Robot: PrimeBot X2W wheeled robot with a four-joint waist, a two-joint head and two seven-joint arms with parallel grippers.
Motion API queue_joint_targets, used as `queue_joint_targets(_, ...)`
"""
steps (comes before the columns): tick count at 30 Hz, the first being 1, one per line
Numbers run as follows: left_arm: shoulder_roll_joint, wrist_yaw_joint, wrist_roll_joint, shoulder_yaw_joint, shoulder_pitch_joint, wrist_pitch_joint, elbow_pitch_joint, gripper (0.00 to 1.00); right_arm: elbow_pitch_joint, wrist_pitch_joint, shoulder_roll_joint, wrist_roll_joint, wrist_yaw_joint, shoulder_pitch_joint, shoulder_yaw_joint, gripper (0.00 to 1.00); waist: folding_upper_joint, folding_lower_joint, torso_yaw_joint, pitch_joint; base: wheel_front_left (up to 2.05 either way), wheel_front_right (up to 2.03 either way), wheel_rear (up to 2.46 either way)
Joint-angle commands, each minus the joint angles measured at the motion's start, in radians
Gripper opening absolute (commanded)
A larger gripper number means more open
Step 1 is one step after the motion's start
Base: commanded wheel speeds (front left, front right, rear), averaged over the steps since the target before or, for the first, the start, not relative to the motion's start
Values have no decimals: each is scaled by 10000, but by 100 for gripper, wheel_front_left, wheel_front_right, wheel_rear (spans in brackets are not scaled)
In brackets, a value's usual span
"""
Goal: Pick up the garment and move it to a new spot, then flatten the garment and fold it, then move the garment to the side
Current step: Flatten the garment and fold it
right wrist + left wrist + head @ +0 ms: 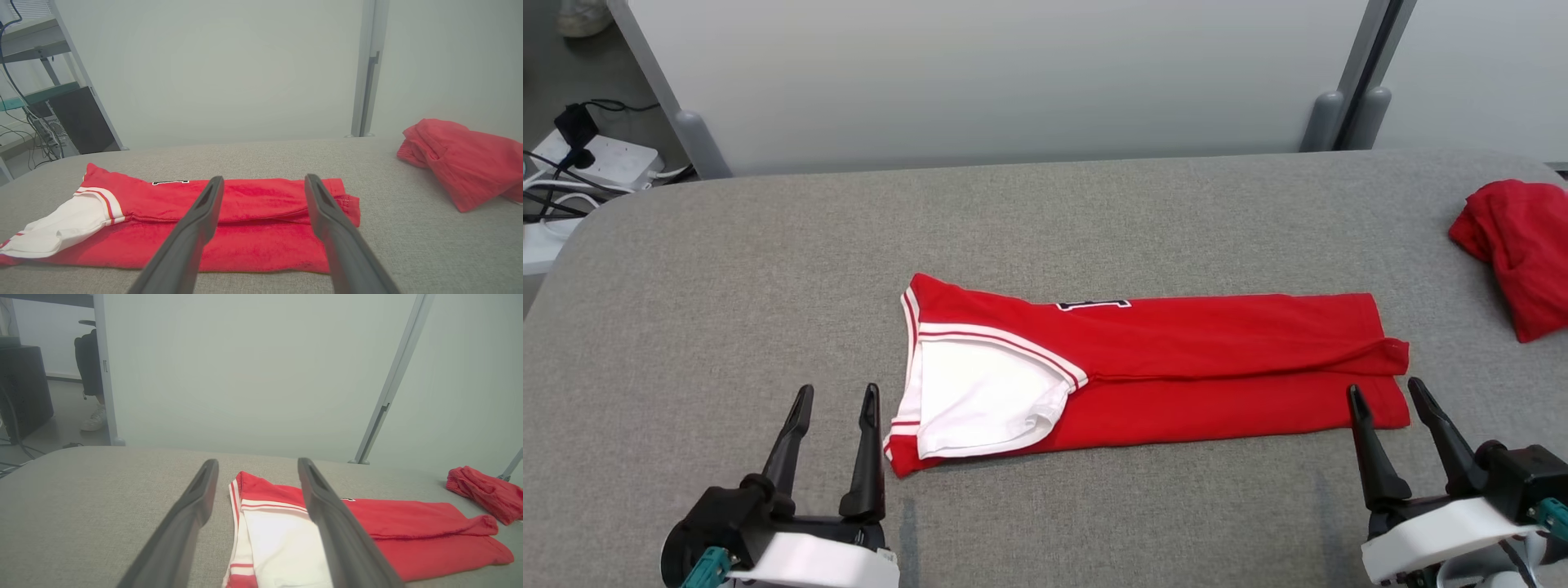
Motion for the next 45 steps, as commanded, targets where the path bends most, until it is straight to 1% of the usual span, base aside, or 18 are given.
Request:
queue_joint_targets(1, -25, -161, 282, 451, -74, -100, -276, 100, -350, -116, -134, 132, -30, 46, 202, 100, 0, 0, -33, -151, 0, 0, 0)
queue_joint_targets(8, -231, -454, 871, 923, 470, -100, -85, 100, -546, -116, -264, 436, -30, 531, 305, 100, 0, 0, -77, -616, 0, 0, 0)
queue_joint_targets(13, -325, -637, 1071, 1161, 801, -101, 83, 100, -614, -116, -353, 549, -30, 866, 344, 100, 0, 0, -79, -879, 0, 0, 0)
queue_joint_targets(25, -400, -818, 1245, 1347, 993, -101, 368, 100, -457, -116, -386, 661, -30, 1091, 422, 100, 0, 0, -50, -1115, 0, 0, 0)
queue_joint_targets(33, -404, -729, 1114, 1222, 985, -101, 307, 100, 433, -116, -374, 1297, -30, 686, 673, 100, 0, 0, -20, -1090, 0, 0, 0)
queue_joint_targets(38, -404, -705, 1155, 1155, 926, -101, 235, 100, 1597, -116, -454, 1811, -30, -161, 996, 100, 0, 0, 10, -1014, 0, 0, 0)
queue_joint_targets(45, -405, -738, 1280, 1000, 760, -101, 28, 100, 3434, -20, -493, 2663, -30, -1671, 853, 100, 0, 0, 223, -798, 0, 0, 0)
